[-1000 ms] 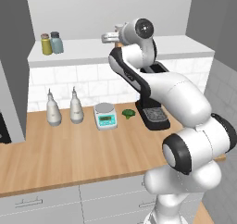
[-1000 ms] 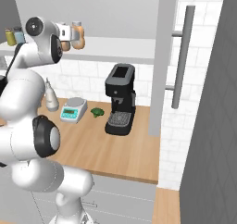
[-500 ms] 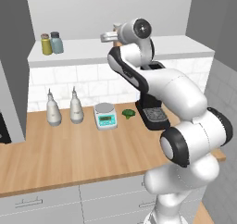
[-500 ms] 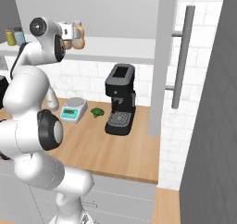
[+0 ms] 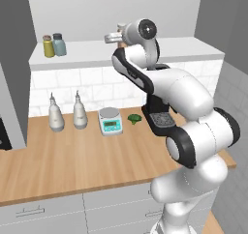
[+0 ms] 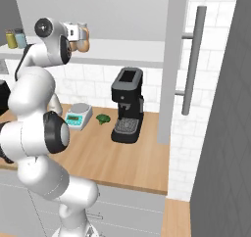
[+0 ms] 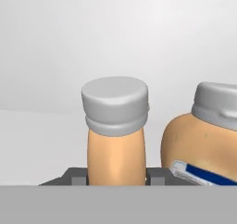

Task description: Put the shaker and condiment bottle from the counter next to their counterparts in the cabinet.

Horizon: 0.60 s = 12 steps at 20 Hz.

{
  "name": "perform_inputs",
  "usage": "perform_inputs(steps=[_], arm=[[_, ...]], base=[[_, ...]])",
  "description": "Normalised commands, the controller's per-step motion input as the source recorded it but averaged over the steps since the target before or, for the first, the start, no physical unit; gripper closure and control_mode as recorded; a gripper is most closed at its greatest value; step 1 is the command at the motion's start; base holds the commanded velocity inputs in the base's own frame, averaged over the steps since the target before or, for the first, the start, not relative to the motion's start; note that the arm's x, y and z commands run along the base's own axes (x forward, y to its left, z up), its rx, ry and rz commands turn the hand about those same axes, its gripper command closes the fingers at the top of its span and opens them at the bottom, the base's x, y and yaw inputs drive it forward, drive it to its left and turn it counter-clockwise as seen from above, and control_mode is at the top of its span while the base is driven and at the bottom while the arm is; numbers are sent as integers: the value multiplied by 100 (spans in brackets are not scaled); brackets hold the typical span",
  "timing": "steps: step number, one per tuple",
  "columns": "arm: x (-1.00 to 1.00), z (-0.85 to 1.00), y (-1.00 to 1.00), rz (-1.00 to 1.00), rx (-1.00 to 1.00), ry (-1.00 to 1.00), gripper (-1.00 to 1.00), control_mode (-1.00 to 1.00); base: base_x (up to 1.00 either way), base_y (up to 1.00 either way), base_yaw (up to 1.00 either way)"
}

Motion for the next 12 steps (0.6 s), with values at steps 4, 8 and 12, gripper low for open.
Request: perform_inputs(steps=[4, 8, 12], arm=[[1, -17, 0, 0, 0, -1, -100, -100], [-9, -3, 0, 0, 0, -1, -100, -100], [-26, 0, 0, 0, 0, 0, -100, -100]], base=[[0, 0, 0], [0, 0, 0], [0, 0, 0]])
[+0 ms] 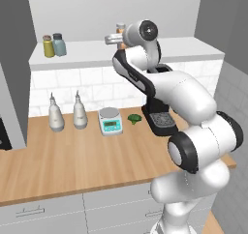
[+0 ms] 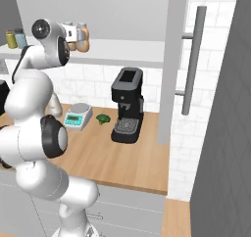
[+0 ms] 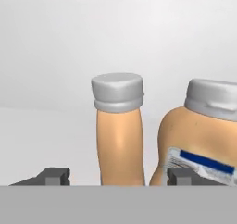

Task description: Put the shaker and condiment bottle from the counter next to their counterparts in the cabinet.

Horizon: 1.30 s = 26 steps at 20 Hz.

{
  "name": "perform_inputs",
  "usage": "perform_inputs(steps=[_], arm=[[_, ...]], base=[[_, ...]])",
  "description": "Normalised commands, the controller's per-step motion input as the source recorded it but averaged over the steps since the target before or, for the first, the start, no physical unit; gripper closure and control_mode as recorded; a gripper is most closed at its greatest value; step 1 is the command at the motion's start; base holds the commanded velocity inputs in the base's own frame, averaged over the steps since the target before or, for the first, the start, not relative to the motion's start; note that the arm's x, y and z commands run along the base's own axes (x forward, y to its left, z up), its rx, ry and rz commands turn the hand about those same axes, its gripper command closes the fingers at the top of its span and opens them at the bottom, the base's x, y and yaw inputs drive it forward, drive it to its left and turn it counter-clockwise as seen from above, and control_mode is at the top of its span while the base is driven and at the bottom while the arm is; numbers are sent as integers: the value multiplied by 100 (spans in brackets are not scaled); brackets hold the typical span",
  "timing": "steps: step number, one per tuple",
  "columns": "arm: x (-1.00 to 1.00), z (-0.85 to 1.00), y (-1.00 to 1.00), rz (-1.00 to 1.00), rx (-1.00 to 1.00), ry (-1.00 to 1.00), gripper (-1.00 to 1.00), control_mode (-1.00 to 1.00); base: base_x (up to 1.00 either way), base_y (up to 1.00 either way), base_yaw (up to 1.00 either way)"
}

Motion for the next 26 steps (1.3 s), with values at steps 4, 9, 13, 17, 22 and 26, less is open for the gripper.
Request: perform_inputs(steps=[4, 9, 13, 17, 22, 26], arm=[[-35, 0, 0, 0, 0, 0, -100, -100], [-39, 1, 0, 0, 0, 0, -100, -100], [-53, 4, 0, 0, 0, -1, -100, -100], [-76, 25, 0, 0, 0, -4, -100, -100], [-88, 35, 0, 0, 1, -9, -100, -100], [-84, 6, 0, 0, 2, -3, -100, -100]], base=[[0, 0, 0], [0, 0, 0], [0, 0, 0], [0, 0, 0], [0, 0, 0], [0, 0, 0]])
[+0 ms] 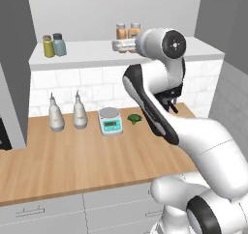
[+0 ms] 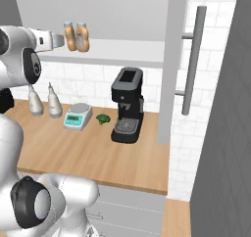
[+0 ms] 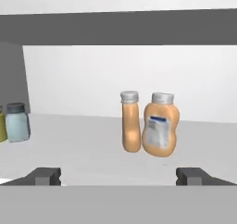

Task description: Put the shaker and condiment bottle from the counter next to their counterparts in the cabinet.

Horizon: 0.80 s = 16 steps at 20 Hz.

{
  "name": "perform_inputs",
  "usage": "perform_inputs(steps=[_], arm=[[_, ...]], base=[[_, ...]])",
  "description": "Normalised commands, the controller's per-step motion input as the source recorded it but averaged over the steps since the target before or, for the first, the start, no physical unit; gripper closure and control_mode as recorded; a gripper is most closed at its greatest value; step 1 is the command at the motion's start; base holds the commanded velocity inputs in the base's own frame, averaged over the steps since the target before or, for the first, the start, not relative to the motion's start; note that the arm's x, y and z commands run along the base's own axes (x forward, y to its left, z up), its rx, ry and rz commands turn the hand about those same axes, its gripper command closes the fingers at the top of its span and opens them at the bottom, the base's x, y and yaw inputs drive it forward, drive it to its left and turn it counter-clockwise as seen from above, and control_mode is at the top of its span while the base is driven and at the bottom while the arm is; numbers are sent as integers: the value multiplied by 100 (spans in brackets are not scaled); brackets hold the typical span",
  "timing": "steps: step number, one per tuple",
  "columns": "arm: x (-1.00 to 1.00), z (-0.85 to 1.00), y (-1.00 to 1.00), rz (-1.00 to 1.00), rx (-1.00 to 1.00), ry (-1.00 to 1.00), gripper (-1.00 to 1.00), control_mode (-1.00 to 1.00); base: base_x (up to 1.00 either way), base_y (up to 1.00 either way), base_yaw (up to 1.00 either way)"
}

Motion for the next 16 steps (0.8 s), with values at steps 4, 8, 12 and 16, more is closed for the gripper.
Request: perform_inputs(steps=[4, 8, 12, 16], arm=[[-84, 0, 0, 0, 3, 0, -100, -100], [-88, 1, 0, 0, 3, -1, -100, -100], [-87, 4, 0, 0, 3, -1, -100, -100], [-89, 0, 0, 0, 3, 0, -100, -100]], base=[[0, 0, 0], [0, 0, 0], [0, 0, 0], [0, 0, 0]])
